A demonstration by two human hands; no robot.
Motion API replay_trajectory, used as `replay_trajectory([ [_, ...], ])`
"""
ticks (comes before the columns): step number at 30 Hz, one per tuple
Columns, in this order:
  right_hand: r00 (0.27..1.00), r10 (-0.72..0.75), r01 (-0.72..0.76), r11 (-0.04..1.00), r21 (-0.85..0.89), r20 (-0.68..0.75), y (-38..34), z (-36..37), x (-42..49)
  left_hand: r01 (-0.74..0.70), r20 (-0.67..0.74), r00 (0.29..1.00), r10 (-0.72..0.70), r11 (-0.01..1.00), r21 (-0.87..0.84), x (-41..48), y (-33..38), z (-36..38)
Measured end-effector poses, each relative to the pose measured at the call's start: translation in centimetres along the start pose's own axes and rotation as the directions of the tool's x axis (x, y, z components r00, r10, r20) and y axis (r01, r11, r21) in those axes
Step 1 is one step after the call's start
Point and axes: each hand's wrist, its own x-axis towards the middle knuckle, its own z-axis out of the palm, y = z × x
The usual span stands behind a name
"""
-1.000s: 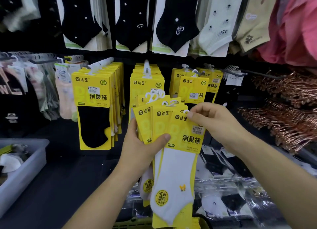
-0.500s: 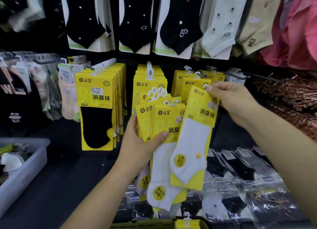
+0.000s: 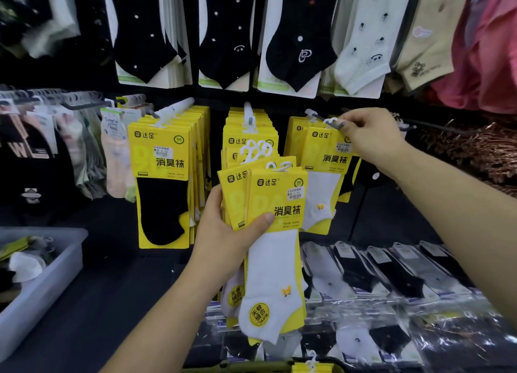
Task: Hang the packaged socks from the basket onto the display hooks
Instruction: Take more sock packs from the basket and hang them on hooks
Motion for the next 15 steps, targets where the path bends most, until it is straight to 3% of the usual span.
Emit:
replay_trajectory([
  [6, 0.995, -0.095, 0.089, 0.967, -0.240, -0.012, 0.3, 0.4, -0.5, 0.007, 0.001, 1.000, -0.007, 1.000, -0.005, -0.1, -0.1, 0.2],
  [9, 0.984, -0.092, 0.047, 0.960, -0.275, -0.152, 0.2, 0.2, -1.9, 0.015, -0.004, 1.000, -0.015, 1.000, -0.020, -0.1, -0.1, 0.4],
  [12, 0.967, -0.009, -0.014, 0.996, -0.088, -0.254, -0.4, 0.5, -4.8, 0.023, -0.011, 1.000, -0.023, 1.000, -0.021, -0.2, -0.2, 0.5],
  [15, 0.990, 0.132, -0.120, 0.970, 0.211, -0.046, -1.2, 1.6, -8.8, 0.032, -0.009, 0.999, -0.032, 0.999, -0.019, -0.2, -0.2, 0.6],
])
